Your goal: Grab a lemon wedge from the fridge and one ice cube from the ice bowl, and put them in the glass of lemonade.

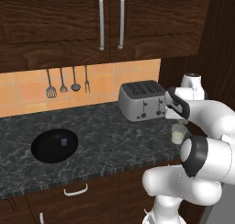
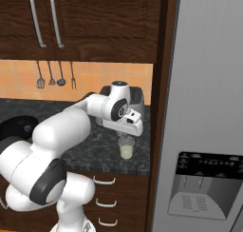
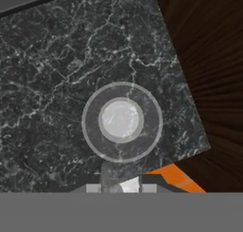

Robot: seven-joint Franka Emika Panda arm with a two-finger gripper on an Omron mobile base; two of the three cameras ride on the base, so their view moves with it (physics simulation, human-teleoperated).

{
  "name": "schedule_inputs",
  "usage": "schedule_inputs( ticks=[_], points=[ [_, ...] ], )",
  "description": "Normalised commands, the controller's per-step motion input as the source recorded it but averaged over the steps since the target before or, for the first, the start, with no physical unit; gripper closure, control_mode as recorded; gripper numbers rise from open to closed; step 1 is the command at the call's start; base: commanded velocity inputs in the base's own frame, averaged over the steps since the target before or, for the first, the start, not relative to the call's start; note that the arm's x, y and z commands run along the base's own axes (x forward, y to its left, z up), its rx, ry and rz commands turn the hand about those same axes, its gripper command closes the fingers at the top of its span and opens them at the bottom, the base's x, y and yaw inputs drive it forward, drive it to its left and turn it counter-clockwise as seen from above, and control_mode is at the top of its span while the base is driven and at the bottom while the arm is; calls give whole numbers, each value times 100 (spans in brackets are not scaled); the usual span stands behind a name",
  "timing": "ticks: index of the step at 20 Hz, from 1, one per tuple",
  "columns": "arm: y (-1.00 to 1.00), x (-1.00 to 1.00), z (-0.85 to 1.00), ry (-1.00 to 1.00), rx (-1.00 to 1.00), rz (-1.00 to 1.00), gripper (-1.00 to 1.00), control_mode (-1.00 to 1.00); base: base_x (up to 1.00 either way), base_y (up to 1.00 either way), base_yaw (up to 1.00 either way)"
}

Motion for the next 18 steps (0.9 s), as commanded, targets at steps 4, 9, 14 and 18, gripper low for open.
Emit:
schedule_inputs(
  ticks=[4,9,14,18],
  points=[
    [0,4,0,0,0,0,100,-100,0,0,0],
    [0,11,-1,0,0,0,100,-100,0,0,0],
    [-4,15,0,0,0,0,100,-100,0,0,0],
    [-1,4,0,0,0,0,100,-100,0,0,0]
  ],
)
